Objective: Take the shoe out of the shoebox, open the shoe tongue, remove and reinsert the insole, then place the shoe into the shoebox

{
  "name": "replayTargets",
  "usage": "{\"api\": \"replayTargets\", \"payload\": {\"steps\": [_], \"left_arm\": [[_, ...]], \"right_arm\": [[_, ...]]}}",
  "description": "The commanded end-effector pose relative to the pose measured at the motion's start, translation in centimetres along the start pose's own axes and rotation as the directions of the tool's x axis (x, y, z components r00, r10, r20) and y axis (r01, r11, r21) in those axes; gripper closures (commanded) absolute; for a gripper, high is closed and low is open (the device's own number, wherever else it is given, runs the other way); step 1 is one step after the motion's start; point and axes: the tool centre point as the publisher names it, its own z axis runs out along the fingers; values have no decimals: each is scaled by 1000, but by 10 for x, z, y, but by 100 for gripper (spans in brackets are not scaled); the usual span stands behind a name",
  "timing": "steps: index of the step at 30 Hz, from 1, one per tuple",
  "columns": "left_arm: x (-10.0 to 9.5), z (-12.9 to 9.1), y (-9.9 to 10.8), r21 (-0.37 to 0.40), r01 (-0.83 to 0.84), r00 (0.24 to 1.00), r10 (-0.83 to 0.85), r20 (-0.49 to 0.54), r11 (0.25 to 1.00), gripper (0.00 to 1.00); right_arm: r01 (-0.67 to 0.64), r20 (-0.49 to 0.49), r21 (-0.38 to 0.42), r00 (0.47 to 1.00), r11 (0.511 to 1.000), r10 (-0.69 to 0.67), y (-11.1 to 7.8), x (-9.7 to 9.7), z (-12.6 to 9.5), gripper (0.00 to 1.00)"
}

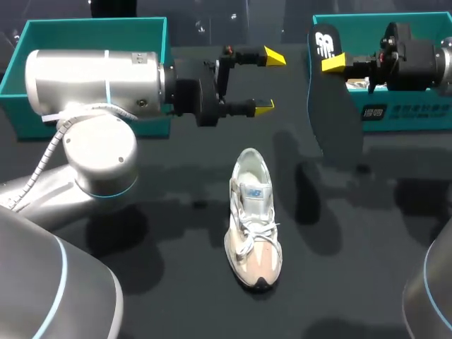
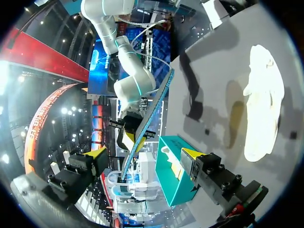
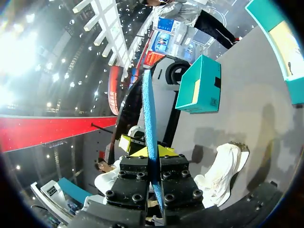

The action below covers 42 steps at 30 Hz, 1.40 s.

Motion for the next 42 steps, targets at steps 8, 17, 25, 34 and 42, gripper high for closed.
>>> {"api": "replayTargets", "payload": {"steps": [8,17,25,34,42], "left_arm": [[9,22,7,8,21,1000,-21,5,1000,6],[13,29,6,-5,-9,1000,9,-8,1000,17],[19,35,8,-16,-17,1000,16,-11,1000,29],[21,47,11,-23,-19,1000,19,-6,1000,35],[21,55,10,-30,-31,1000,31,-5,999,52]], "right_arm": [[-106,-6,-3,994,994,106,18,-16,25,100],[-211,29,-10,977,977,211,23,-27,28,100],[-249,16,1,968,969,249,22,-30,29,100],[-262,6,16,965,965,262,26,-32,33,100],[-270,2,26,963,962,270,26,-34,34,100]]}}
